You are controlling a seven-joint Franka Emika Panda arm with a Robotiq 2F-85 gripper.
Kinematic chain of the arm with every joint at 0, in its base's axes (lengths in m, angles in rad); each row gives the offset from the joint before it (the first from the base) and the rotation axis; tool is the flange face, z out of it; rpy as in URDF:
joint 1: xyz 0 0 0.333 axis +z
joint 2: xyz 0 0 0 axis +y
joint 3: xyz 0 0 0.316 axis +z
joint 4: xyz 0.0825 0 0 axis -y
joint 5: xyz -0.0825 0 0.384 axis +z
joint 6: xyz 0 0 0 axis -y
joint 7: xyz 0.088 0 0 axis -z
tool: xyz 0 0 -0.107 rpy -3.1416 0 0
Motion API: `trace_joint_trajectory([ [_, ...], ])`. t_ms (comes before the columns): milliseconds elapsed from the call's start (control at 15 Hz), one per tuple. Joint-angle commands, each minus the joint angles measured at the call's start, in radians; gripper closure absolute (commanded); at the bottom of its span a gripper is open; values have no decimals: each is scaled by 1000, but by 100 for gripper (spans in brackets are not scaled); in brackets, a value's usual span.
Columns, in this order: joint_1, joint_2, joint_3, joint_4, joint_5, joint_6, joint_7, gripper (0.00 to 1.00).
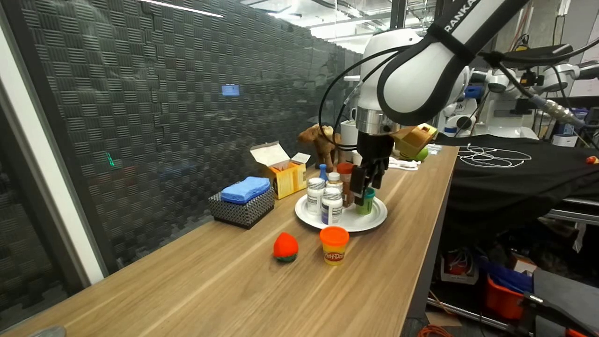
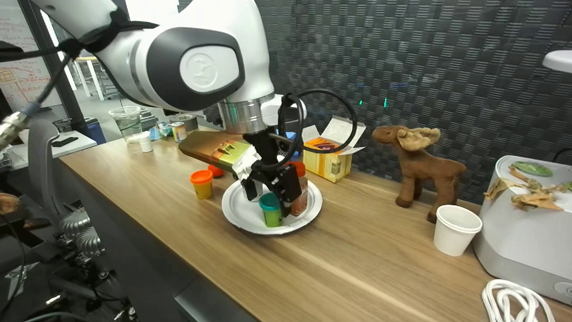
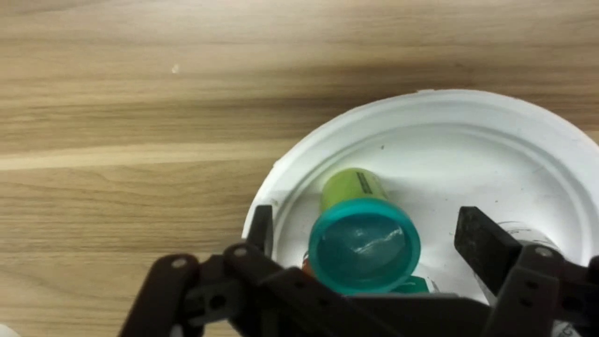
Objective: Put the bottles and the red object on the plate
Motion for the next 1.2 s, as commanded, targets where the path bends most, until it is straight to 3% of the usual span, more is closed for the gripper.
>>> trace_joint_trajectory([
  [0, 17, -151, -8, -138, -41, 55, 21, 0],
  [400, 53, -294, 45, -267, -9, 29, 57, 0],
  [1133, 163, -100, 146, -139, 88, 34, 14, 0],
])
